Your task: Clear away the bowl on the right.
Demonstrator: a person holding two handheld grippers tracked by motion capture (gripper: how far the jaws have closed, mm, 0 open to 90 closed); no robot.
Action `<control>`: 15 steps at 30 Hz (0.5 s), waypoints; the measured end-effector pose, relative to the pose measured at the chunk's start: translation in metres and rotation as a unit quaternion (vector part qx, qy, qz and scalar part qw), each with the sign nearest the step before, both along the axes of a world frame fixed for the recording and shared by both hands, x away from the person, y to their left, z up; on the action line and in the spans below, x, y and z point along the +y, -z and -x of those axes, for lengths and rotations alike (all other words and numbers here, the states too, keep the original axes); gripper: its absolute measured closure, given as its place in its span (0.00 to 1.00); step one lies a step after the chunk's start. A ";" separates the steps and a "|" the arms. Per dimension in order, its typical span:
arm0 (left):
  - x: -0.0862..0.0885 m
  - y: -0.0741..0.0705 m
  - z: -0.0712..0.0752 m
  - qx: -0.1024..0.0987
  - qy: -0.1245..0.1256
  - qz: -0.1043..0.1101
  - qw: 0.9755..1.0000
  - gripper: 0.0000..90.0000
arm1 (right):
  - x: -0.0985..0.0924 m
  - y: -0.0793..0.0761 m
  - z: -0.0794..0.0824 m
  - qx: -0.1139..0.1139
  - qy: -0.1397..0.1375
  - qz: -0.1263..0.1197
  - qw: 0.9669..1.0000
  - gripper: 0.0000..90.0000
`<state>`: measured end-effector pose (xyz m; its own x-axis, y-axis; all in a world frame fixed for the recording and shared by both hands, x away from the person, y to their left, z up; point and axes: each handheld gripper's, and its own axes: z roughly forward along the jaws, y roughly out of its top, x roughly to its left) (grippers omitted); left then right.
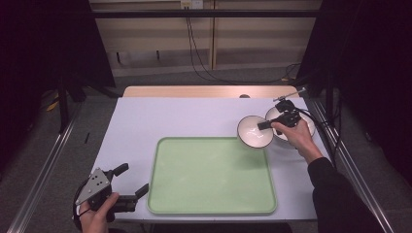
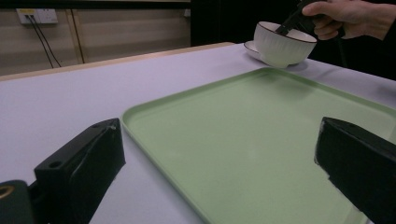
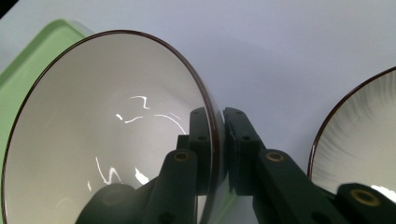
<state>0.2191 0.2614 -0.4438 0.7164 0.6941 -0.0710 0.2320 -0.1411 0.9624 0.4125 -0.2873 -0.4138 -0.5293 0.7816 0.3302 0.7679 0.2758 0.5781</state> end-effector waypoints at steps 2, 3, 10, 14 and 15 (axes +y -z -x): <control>0.000 0.000 0.000 0.000 0.000 0.001 1.000 0.02 | 0.001 0.003 -0.003 0.004 0.002 0.006 1.000 0.91; 0.000 0.000 0.000 0.000 0.000 0.001 1.000 0.02 | 0.002 0.004 -0.004 0.007 0.003 0.007 1.000 0.91; 0.000 0.000 0.000 0.000 0.000 0.001 1.000 0.02 | 0.008 0.013 -0.007 0.021 0.006 0.016 1.000 0.91; 0.000 0.000 0.000 0.000 0.000 0.001 1.000 0.02 | 0.012 0.020 -0.010 0.029 0.004 0.025 0.999 0.91; 0.000 0.000 0.000 0.000 0.001 0.001 1.000 0.02 | 0.013 0.021 -0.011 0.032 0.004 0.027 0.999 0.91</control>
